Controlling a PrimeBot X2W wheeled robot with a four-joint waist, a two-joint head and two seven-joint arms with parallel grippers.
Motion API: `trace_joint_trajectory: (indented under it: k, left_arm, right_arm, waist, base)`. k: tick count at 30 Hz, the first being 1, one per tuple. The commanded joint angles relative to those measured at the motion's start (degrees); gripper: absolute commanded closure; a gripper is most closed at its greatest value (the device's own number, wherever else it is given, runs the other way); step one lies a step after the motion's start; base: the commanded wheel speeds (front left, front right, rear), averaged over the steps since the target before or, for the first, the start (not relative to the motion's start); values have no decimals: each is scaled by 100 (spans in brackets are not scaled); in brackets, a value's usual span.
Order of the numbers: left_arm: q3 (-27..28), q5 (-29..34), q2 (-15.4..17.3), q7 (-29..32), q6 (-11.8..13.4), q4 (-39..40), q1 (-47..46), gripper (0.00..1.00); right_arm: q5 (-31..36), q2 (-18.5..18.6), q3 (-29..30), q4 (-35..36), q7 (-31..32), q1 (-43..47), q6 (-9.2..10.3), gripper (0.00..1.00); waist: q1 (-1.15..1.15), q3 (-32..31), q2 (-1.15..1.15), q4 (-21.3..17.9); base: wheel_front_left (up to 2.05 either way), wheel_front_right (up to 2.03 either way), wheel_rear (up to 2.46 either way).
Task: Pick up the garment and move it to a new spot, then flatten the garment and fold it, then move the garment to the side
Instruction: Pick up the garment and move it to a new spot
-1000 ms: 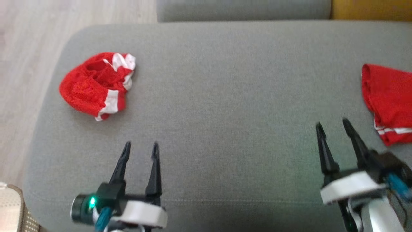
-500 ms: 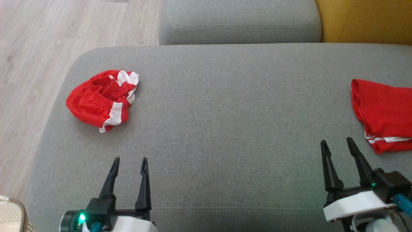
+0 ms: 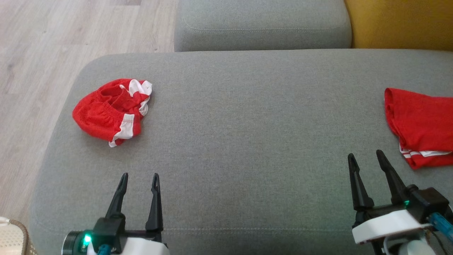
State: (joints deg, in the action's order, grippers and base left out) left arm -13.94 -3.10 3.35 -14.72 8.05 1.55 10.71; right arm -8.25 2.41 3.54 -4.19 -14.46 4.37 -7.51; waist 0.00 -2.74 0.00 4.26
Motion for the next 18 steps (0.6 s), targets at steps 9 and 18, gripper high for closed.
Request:
trace_joint_trajectory:
  k: [9,18]
  left_arm:
    - [213,54,-45,-28,1,98,-176,0]
    - [211,48,-46,-28,-70,63,-194,0]
  right_arm:
    - [-53,47,-187,123,-53,-91,2,0]
    - [-22,47,-262,80,-53,-45,2,0]
  waist:
    - [0,-31,0,28]
    - [0,-60,0,285]
  base:
    - [0,0,0]
    - [0,0,0]
